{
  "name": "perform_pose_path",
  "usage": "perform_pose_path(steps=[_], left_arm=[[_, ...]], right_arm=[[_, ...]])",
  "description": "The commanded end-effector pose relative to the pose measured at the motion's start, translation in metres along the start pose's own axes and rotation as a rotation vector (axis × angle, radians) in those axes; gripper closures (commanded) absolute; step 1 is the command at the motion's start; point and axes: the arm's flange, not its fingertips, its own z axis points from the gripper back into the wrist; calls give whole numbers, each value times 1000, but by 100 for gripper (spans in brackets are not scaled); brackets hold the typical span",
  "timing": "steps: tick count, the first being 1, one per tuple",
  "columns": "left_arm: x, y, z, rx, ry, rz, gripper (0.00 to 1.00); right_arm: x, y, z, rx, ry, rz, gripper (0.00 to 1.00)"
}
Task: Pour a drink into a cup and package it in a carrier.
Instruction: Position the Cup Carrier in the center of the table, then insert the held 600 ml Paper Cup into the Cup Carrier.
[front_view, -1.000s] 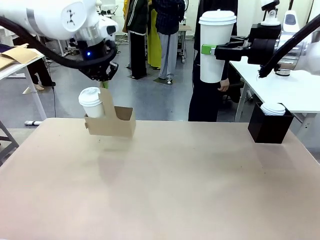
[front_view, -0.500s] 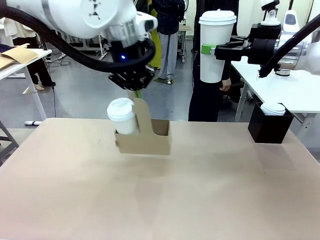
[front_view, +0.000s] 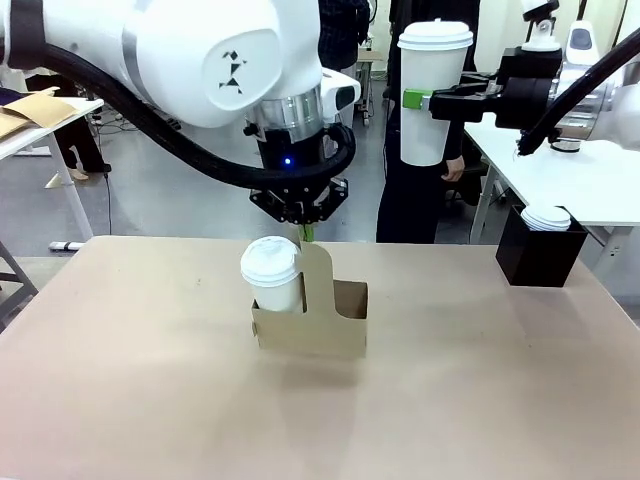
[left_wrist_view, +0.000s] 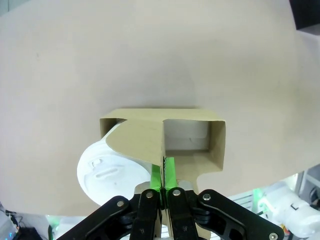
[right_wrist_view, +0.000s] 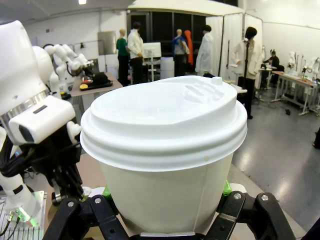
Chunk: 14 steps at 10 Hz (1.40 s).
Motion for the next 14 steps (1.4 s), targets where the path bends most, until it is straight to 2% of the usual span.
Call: perform_pose_path(steps=[1, 4, 5, 6, 12, 13, 14], left_arm=[[-13, -1, -15, 10, -17, 13, 98], [-24, -7, -42, 59, -33, 9, 98], [-28, -9, -45, 41, -26, -58, 98], [-19, -5, -34, 37, 7, -13, 98], [-19, -5, -34, 37, 7, -13, 98], [-19, -6, -39, 39, 3, -22, 38], [-16, 2, -34, 15, 12, -23, 39]], right_arm=[[5, -1, -4, -6, -7, 3, 20], [5, -1, -4, -6, -7, 3, 20], [5, -1, -4, -6, -7, 3, 20], [5, -1, -4, -6, -7, 3, 20], [5, -1, -4, -6, -7, 3, 20], [5, -1, -4, -6, -7, 3, 20], [5, -1, -4, -6, -7, 3, 20]])
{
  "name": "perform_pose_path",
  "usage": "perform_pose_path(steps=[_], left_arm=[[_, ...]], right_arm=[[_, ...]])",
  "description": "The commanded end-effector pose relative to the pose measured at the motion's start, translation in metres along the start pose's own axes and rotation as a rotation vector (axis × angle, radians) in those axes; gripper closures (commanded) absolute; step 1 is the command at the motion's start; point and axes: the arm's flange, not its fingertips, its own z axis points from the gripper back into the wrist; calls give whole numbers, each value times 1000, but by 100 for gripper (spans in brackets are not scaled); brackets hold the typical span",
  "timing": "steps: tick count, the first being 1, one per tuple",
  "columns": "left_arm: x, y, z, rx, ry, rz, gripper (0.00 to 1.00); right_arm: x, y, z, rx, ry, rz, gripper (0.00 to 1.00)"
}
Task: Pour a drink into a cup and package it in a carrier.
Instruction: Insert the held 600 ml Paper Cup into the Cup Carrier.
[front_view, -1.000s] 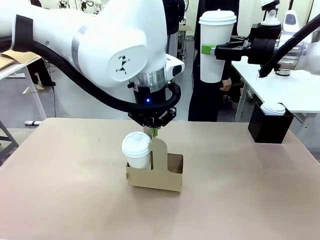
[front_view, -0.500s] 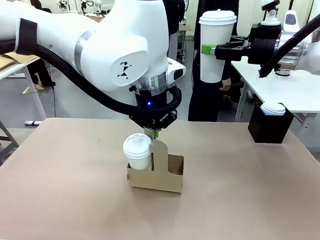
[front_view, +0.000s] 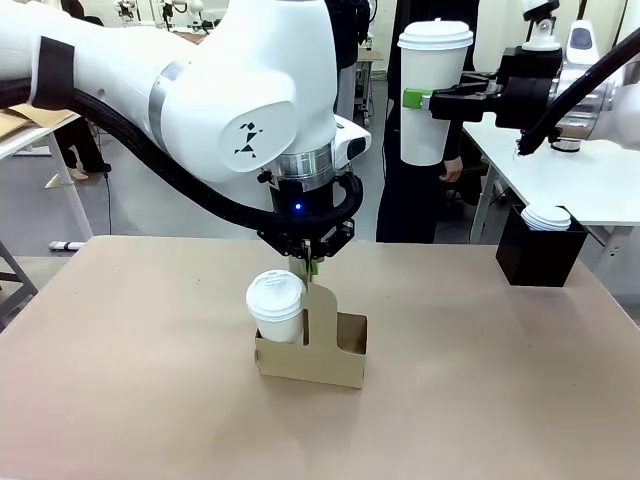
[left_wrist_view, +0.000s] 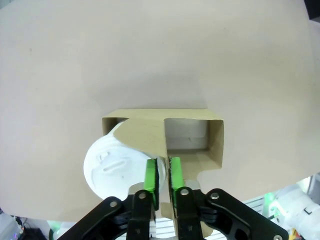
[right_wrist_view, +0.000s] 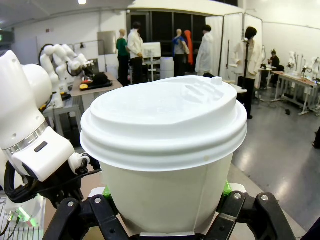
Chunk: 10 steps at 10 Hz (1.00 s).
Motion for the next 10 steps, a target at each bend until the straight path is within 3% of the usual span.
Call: perform_pose_path(steps=[1, 2, 3, 4, 6, 9, 10], left_arm=[[2, 14, 10, -55, 4, 3, 0], [3, 20, 20, -86, 5, -13, 35], [3, 27, 33, -114, 8, -44, 0], [3, 38, 45, -149, 9, -95, 0], [7, 79, 62, -240, 16, -313, 0], [-3, 138, 54, -378, -131, -655, 0], [-4, 147, 46, -394, -180, -681, 0]], right_arm=[[0, 0, 0, 0, 0, 0, 20], [-7, -10, 2, 57, 14, -16, 20], [-16, -17, 4, 129, 36, -20, 20], [-31, -21, 4, 215, 50, -24, 20], [-68, -26, -1, 363, 54, -27, 20], [-127, -6, -14, 571, 10, 1, 20], [-142, 1, -20, 585, 5, -2, 20]])
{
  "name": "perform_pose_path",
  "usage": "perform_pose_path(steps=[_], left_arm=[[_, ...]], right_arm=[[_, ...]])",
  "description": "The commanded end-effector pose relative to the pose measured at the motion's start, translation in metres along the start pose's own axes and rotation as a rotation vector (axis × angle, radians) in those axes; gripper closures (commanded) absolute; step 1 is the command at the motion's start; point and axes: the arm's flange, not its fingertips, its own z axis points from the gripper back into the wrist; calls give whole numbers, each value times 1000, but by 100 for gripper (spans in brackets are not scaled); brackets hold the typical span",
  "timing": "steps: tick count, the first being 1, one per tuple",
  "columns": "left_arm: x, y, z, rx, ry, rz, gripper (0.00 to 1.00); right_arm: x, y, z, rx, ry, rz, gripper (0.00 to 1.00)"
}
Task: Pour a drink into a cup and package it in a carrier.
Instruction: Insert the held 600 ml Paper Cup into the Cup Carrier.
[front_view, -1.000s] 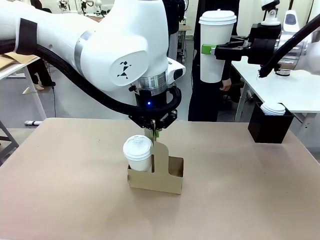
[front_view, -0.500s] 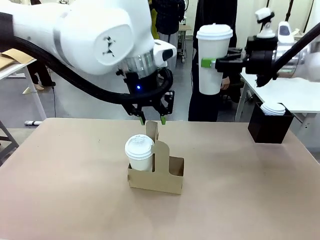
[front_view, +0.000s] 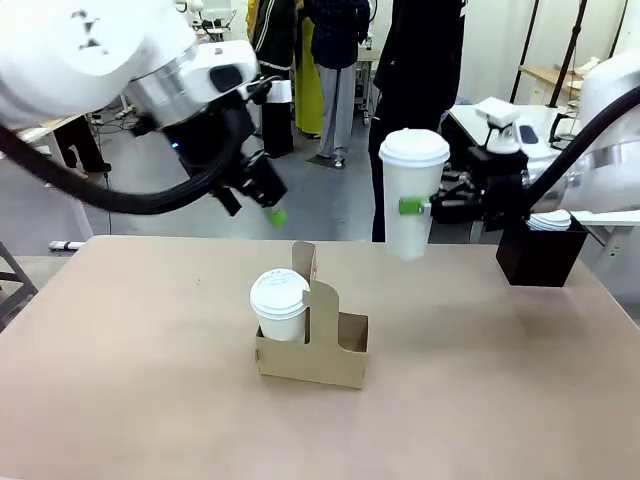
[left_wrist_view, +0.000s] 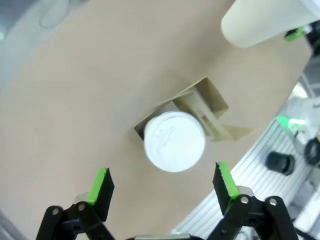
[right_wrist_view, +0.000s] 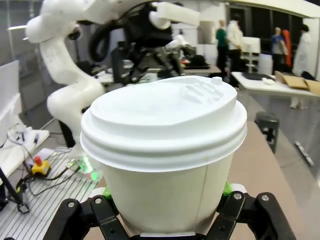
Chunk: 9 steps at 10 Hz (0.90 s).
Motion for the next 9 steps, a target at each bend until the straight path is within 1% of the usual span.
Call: perform_pose_path(steps=[1, 2, 3, 4, 6, 7, 8, 9], left_arm=[[-29, 13, -17, -52, -113, -136, 0], [-30, 11, -23, -28, -131, -161, 0], [-16, -8, -28, 52, -56, -21, 0], [-23, 15, -13, 4, -74, -129, 0], [-23, 15, -13, 4, -74, -129, 0], [-24, 10, -21, 16, -78, -115, 0], [-37, 33, -31, -29, -74, -127, 0], [-56, 60, -38, -54, -57, -132, 0]], right_arm=[[-20, 0, -11, 24, -21, 15, 20], [-21, 0, -15, -36, -39, 3, 20], [-16, 1, -8, 21, -6, 0, 20], [-16, 1, -8, 21, -6, 0, 20], [-16, 1, -8, 21, -6, 0, 20], [-25, 0, -10, 14, -9, -6, 20], [-30, 5, -22, 50, -28, 34, 20], [-37, 10, -34, 70, -40, 37, 20]])
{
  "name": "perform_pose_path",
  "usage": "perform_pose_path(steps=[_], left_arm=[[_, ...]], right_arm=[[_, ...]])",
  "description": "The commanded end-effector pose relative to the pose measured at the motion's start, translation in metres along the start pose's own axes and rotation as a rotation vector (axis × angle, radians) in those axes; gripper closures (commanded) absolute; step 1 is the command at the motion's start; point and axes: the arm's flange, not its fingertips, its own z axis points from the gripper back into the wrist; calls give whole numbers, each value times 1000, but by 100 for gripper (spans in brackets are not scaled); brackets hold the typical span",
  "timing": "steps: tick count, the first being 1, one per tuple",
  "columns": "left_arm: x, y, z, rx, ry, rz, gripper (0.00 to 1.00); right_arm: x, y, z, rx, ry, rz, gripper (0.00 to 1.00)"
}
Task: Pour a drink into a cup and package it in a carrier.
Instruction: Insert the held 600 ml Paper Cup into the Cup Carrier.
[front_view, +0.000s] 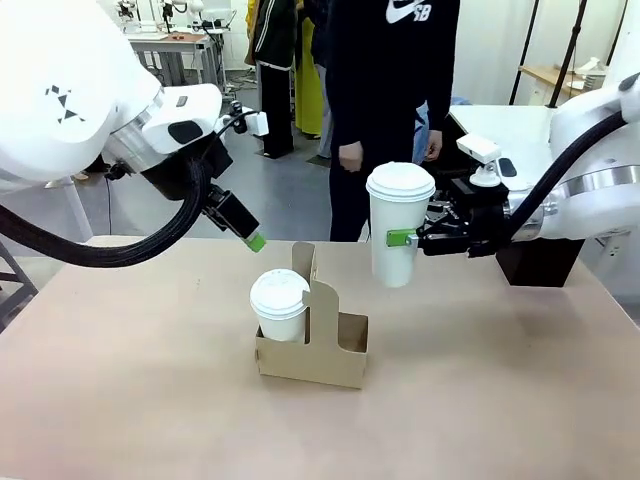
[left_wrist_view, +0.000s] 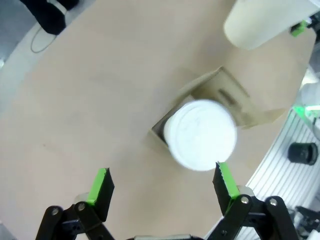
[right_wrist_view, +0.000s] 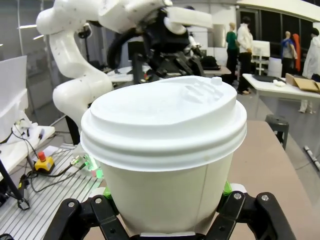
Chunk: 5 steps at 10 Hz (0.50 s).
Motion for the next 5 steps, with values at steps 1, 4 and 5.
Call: perform_pose_path(steps=[1, 4, 5], left_arm=[[-38, 38, -5, -121, -5, -29, 0], [-83, 72, -2, -194, -52, -153, 0], [-94, 84, -3, -206, -78, -114, 0]], right_arm=[[-12, 8, -21, 12, -42, 5, 20], [-32, 21, -43, -44, -61, -1, 20], [-37, 26, -47, -57, -74, -5, 20]])
